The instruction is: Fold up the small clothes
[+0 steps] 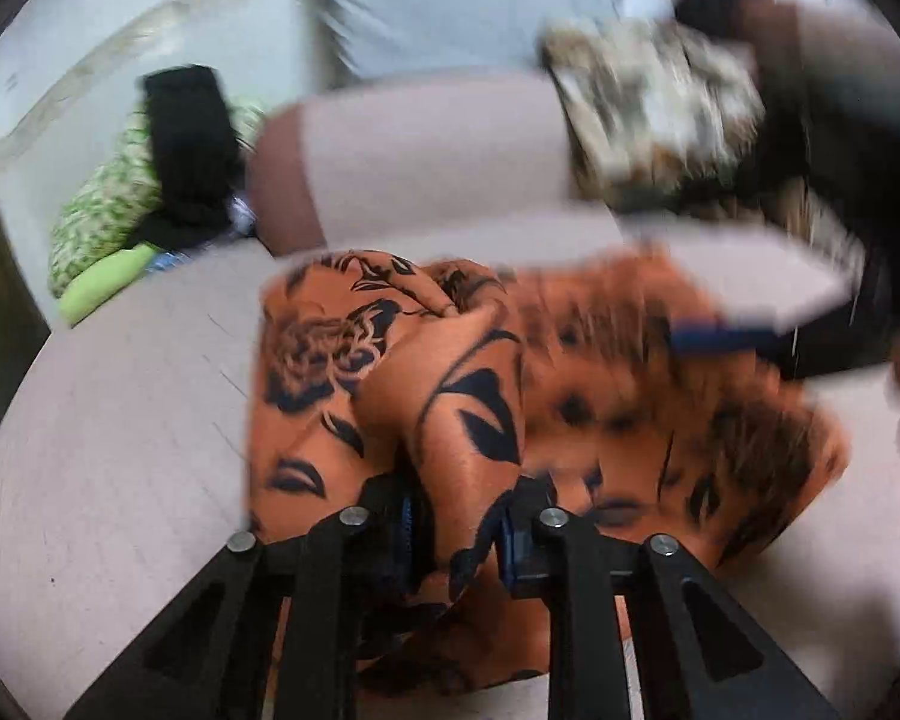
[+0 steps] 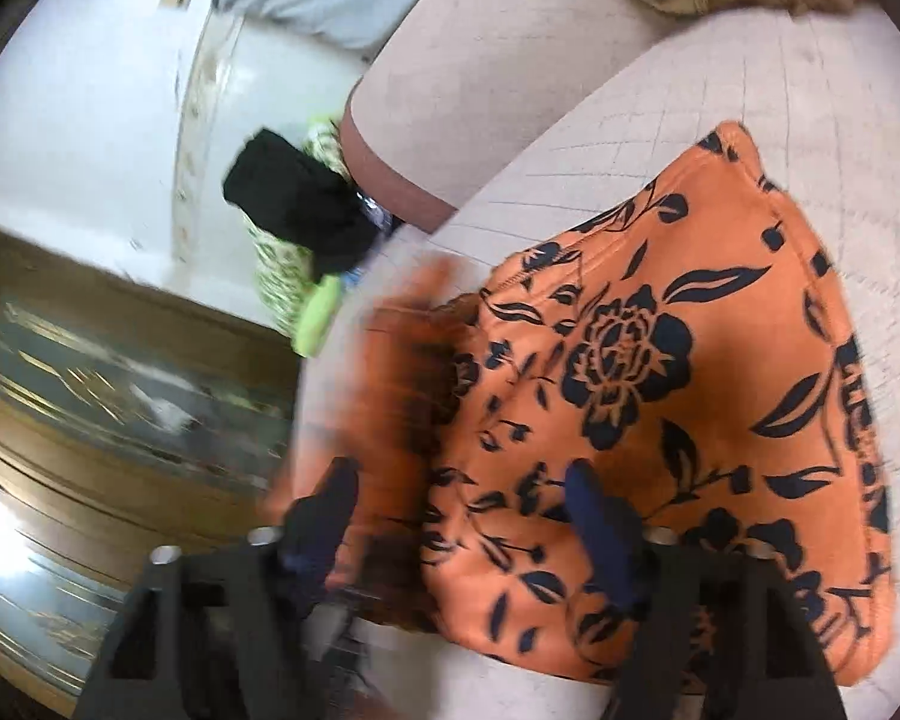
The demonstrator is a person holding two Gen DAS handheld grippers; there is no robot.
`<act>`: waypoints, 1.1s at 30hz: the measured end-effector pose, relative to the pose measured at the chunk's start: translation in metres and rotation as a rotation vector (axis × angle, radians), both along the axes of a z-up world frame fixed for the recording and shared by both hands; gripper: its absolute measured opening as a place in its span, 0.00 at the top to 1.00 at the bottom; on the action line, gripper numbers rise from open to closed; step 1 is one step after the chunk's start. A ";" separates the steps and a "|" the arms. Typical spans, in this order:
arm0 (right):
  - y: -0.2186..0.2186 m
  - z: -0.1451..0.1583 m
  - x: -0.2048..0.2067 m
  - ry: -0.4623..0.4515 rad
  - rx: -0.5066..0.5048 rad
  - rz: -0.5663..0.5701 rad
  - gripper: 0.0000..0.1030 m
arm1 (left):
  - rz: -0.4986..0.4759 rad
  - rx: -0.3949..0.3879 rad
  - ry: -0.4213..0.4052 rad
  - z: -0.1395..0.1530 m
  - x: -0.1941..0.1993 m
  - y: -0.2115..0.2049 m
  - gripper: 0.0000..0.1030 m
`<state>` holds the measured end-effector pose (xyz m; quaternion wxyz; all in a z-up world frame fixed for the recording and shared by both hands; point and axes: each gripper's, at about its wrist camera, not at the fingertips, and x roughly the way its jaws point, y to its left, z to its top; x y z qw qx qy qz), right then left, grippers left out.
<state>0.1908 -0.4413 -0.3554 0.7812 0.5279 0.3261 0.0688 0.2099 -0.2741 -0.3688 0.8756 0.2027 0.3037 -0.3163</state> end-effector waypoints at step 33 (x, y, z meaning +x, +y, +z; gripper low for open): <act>0.081 0.017 0.027 -0.066 -0.244 0.046 0.72 | 0.151 -0.114 0.164 0.026 0.061 0.085 0.22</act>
